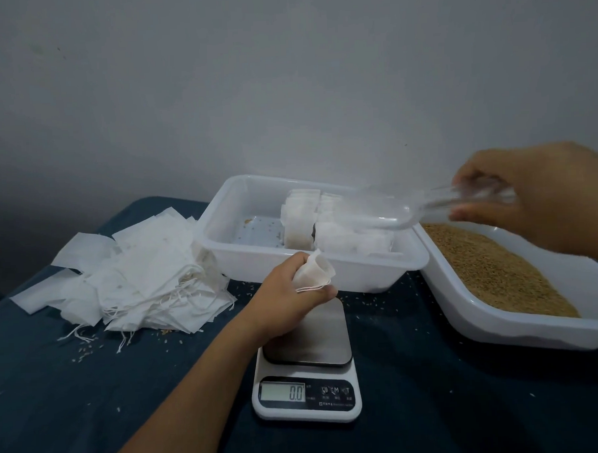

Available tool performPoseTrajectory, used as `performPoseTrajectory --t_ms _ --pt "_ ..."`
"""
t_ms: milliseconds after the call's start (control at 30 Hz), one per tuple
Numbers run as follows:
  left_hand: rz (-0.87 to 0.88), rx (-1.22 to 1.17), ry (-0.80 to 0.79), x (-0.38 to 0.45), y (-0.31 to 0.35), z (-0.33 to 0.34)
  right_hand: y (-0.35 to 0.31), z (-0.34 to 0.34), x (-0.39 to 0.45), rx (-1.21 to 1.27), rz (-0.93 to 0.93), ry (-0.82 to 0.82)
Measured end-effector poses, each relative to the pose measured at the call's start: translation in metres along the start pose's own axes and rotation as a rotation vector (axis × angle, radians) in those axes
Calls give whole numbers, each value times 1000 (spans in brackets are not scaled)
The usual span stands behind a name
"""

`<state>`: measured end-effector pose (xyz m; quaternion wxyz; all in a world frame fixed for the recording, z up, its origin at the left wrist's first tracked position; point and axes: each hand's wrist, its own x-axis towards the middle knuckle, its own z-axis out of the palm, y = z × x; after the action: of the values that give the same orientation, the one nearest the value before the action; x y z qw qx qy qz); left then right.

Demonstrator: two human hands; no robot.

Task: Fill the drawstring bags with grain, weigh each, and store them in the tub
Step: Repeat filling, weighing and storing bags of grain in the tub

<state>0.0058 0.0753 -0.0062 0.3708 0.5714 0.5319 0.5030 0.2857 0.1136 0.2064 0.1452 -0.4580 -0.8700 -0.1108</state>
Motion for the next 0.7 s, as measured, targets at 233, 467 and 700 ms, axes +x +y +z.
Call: performPoseTrajectory --t_ms 233,467,700 --pt "-36 -228 -44 -2 5 8 -19 85 -11 742 301 -63" --pt "93 -167 156 -2 8 16 -95 132 0 876 261 -135" --pt "125 -233 168 -6 9 19 -106 147 11 748 220 10"
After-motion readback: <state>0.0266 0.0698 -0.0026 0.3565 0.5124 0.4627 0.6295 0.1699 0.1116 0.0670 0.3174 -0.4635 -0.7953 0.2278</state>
